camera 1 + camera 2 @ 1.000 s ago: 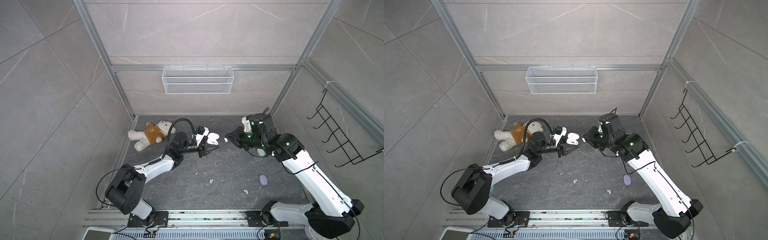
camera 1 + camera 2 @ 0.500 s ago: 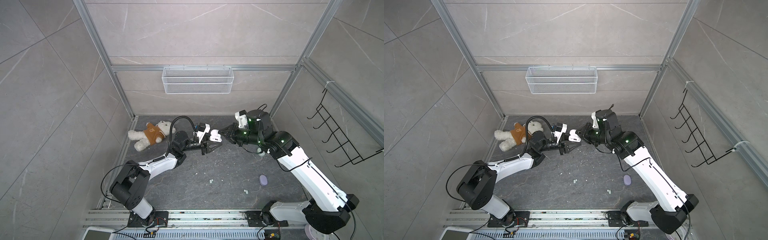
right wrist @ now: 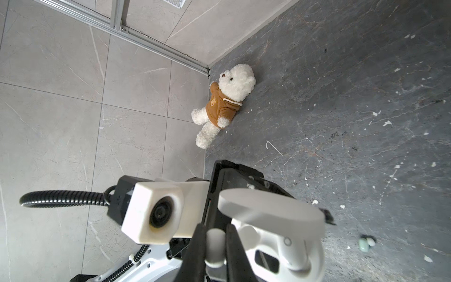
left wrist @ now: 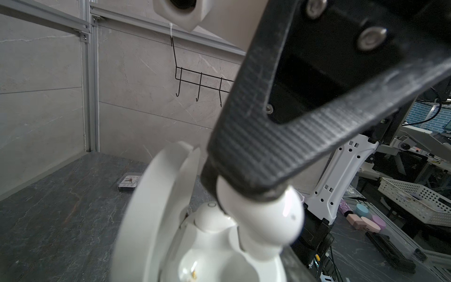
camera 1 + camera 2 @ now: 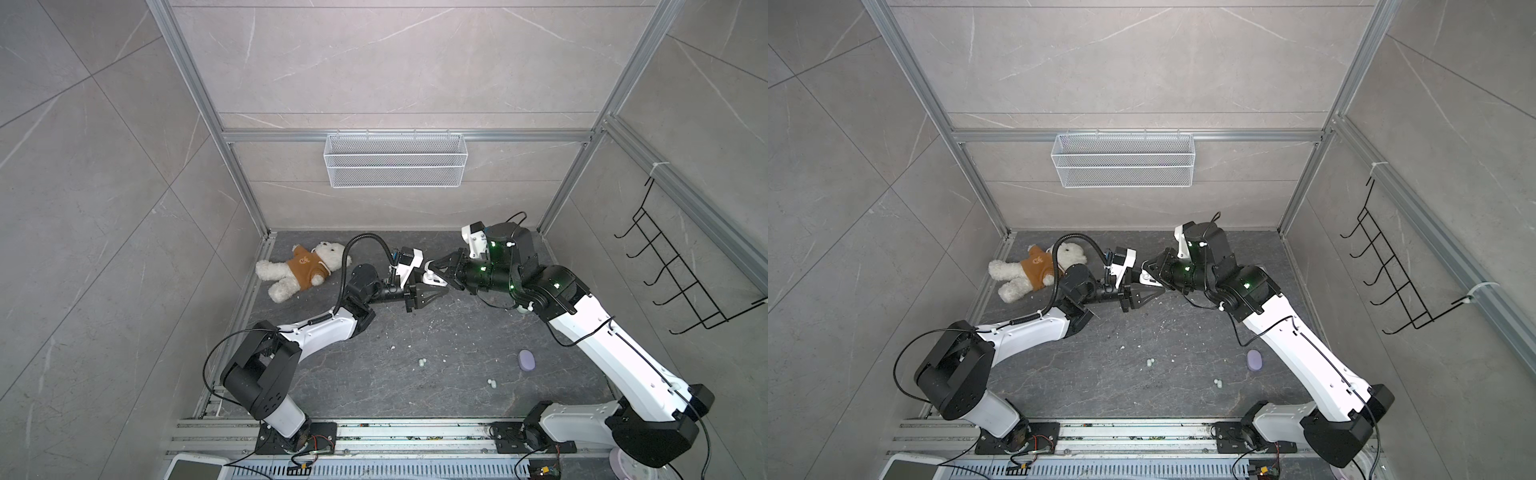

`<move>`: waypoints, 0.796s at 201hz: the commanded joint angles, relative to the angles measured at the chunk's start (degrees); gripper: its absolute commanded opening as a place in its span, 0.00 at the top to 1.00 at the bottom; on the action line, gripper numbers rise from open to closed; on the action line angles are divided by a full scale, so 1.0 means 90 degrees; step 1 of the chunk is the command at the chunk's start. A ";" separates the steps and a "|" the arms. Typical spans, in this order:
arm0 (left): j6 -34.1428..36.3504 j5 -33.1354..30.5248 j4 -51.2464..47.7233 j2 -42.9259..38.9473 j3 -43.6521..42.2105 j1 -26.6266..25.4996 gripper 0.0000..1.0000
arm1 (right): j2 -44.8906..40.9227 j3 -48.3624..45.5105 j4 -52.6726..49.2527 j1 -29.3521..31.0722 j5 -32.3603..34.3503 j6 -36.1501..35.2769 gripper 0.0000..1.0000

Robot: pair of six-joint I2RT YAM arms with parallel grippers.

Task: Insert the wireless bluetooth earbuds into the charging case
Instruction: 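Lower the white earbud into the empty case slot and press it in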

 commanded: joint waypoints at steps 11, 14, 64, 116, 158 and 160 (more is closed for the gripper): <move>0.0026 0.0120 0.0408 -0.0320 0.0136 -0.0037 0.79 | 0.0023 -0.0136 0.0105 0.0091 0.0094 0.0030 0.87; 0.0032 0.0120 0.0416 -0.0328 0.0129 -0.0037 0.79 | 0.0023 -0.0147 0.0108 0.0091 0.0099 0.0026 0.87; 0.0047 0.0067 0.0418 -0.0452 0.0070 -0.0037 0.79 | -0.0084 -0.0237 0.0001 0.0108 0.0206 0.0006 0.87; 0.0088 0.0043 0.0379 -0.0502 0.0070 -0.0037 0.79 | -0.0189 -0.0264 -0.0025 0.0111 0.0223 0.0015 0.87; 0.0138 0.0036 0.0357 -0.0521 0.0089 -0.0037 0.79 | -0.0190 -0.0293 -0.0040 0.0150 0.0100 0.0025 0.87; 0.0142 0.0033 0.0354 -0.0526 0.0094 -0.0037 0.79 | -0.0197 -0.0293 -0.0044 0.0150 0.0099 0.0025 0.86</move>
